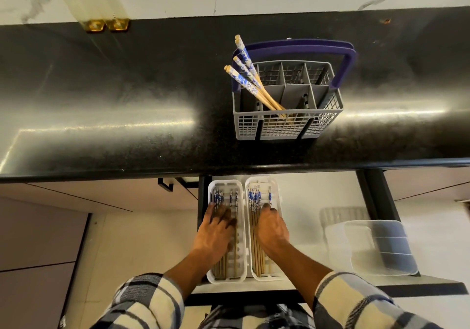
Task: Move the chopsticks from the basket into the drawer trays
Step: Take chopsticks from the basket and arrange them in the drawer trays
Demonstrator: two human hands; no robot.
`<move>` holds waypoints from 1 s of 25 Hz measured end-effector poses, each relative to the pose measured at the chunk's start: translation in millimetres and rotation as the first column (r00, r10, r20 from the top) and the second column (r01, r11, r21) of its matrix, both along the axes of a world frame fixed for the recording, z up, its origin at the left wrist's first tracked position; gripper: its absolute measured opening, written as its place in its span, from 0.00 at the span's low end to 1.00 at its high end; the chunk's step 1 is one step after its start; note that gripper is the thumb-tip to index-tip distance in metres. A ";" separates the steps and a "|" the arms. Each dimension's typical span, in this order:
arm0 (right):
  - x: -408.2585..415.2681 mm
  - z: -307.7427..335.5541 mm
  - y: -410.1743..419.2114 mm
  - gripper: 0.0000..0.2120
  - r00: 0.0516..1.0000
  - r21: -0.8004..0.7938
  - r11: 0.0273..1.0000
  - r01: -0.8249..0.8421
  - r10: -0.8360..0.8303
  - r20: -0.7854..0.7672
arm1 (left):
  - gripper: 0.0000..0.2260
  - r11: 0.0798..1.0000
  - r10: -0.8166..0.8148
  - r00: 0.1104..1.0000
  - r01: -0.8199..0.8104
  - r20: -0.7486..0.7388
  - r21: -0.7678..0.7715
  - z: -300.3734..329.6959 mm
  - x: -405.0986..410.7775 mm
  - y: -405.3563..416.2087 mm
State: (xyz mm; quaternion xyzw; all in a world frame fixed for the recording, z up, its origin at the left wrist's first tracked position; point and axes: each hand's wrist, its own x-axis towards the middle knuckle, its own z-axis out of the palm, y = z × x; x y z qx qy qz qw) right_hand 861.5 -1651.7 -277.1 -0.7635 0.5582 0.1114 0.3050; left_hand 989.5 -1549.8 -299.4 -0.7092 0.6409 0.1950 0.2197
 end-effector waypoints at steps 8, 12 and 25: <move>-16.5 -3.4 20.9 0.19 0.999 0.021 0.999 -0.048 0.048 -0.001 | 0.44 0.987 -0.038 0.976 0.003 0.213 0.162 8.3 -6.8 6.6; -19.0 -5.2 22.0 0.20 0.999 0.028 0.999 -0.047 0.047 0.001 | 0.41 0.989 -0.026 0.967 -0.013 0.255 0.150 11.0 -7.9 3.6; -20.6 -11.1 23.2 0.19 0.998 0.029 0.998 -0.060 0.060 -0.005 | 0.38 0.993 0.004 0.969 -0.033 0.247 0.114 12.8 -11.5 -1.6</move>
